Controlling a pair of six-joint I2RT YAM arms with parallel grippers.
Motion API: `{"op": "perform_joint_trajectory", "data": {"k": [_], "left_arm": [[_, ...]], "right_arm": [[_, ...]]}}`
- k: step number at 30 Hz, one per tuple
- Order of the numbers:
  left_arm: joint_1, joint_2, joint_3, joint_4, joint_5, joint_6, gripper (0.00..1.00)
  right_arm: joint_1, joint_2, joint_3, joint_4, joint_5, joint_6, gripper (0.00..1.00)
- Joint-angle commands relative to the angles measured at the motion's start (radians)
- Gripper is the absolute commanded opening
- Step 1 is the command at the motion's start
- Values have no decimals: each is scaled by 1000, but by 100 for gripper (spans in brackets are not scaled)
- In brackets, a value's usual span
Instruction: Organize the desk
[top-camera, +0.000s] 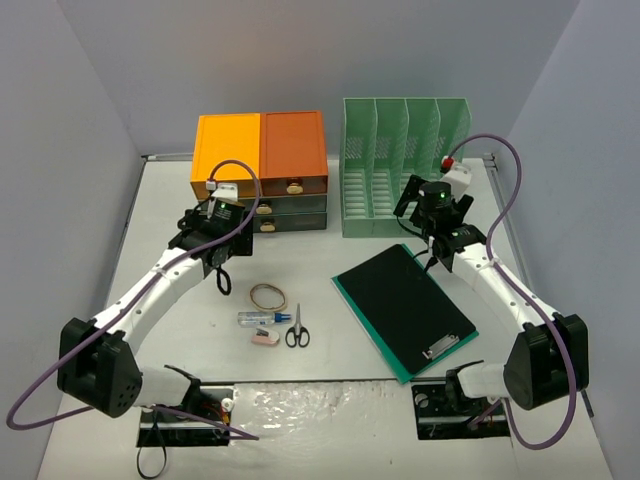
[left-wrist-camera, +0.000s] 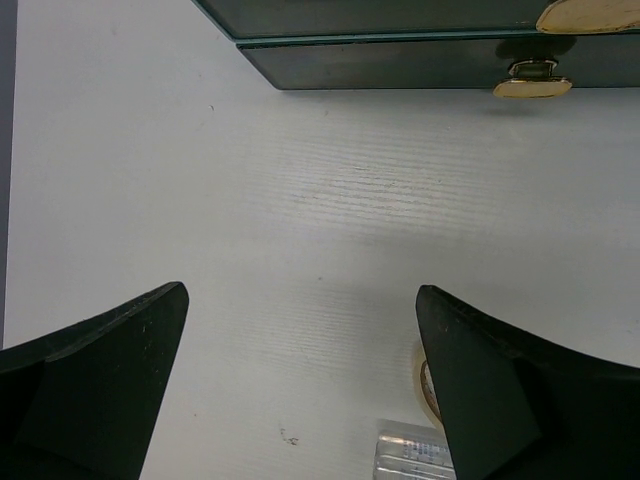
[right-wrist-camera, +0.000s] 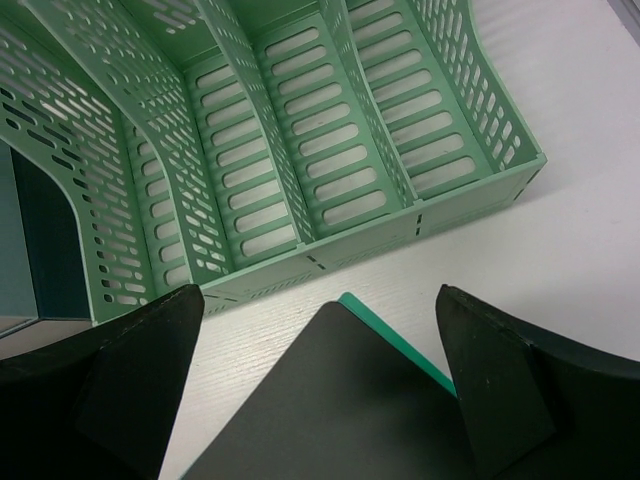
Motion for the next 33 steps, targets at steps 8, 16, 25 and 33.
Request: {"op": "perform_joint_trajectory", "data": {"k": [8,16,25,33], "left_arm": [[-233,91,68,28,118,-5,97],[-382,248,170,57,181,-1,97],[-428,375,290,69,252,26,97],[-475,465,385,72,305,38,97]], "right_arm": [[38,-133,-168,-46,-14,266,96],[49,-262,-197,-387,88,471,95],[52,-383,-237,-594,104,652,96],[55,-500,-303,-715,23,759,95]]}}
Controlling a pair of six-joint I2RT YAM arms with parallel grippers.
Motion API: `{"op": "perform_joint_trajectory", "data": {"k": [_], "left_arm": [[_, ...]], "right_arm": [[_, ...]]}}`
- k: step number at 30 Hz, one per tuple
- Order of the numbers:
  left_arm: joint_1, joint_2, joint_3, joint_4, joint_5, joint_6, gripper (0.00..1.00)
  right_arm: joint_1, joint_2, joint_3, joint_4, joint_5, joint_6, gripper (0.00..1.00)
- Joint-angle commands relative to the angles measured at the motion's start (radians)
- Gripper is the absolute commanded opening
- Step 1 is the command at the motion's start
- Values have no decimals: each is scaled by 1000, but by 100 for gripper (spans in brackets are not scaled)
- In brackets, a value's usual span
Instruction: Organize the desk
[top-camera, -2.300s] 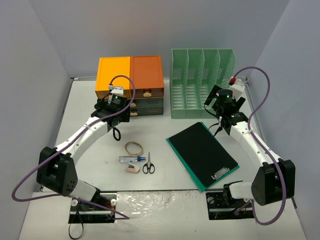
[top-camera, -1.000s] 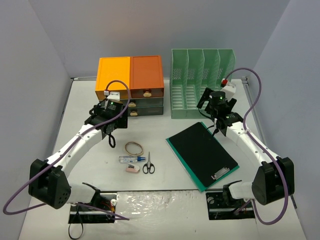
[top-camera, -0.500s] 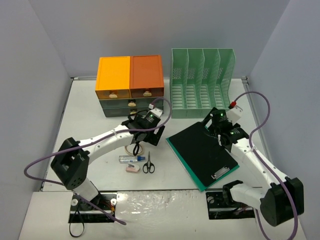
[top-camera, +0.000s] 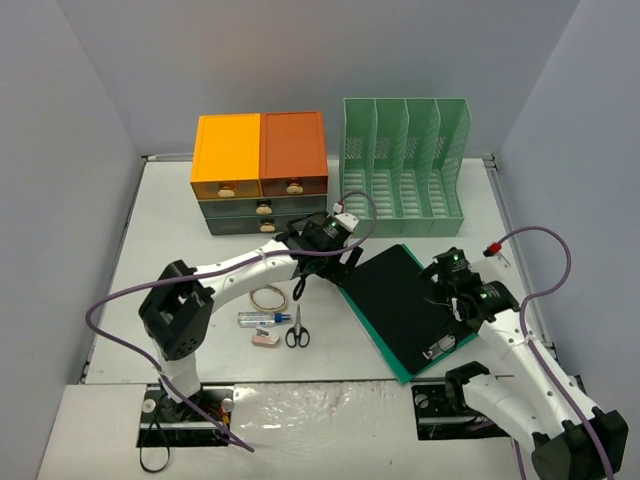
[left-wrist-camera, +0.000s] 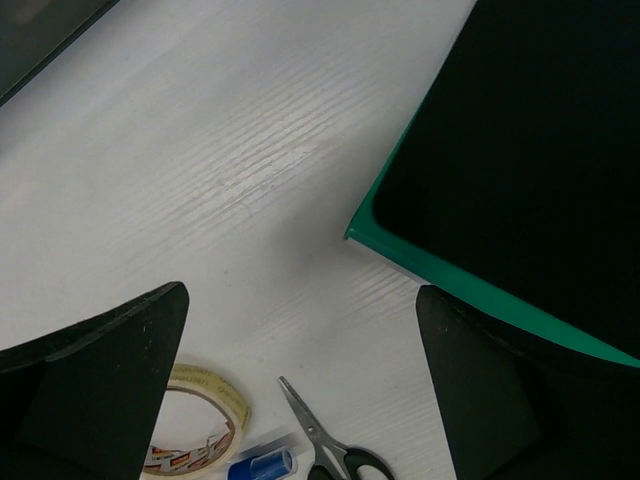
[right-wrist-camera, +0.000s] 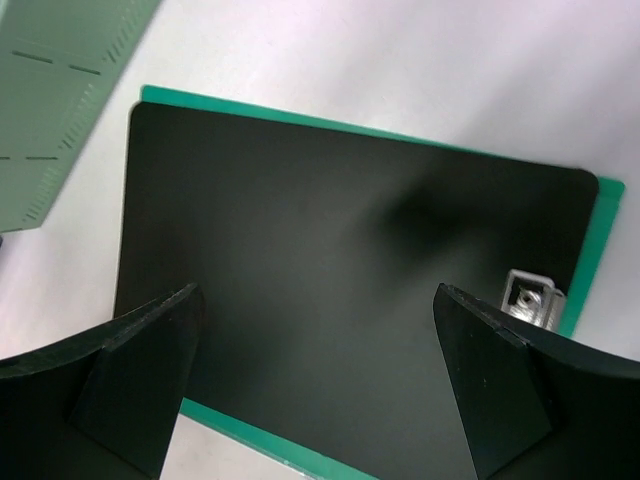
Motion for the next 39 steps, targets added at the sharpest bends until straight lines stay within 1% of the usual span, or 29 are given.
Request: {"op": "perform_joint_trajectory", "data": {"k": [1,8,16,21,30,35,39], "left_arm": [[-33,15,81,26,39,19,97],[-69,88,120,4,30,14,97],[-78,120,138,25,47,9,97],[-79,131,147,39,43,11,97],[-79,146,171,36,36,18,97],[-79,142,168,41,31,14,97],[-79,148,177,36,36,15,97]], "right_arm": [[9,-59,-12,-109,-12,97,95],[9,-103,0,-264,-16,132,95],[9,-79,3,-368,-67,160,96],[9,-46,1,-374,-106,164,96],[9,-30,-58,-377,-230,239,96],[21,-32,-96,-329,-252,289,96],[31,-29,-151,-301,-315,346,96]]}}
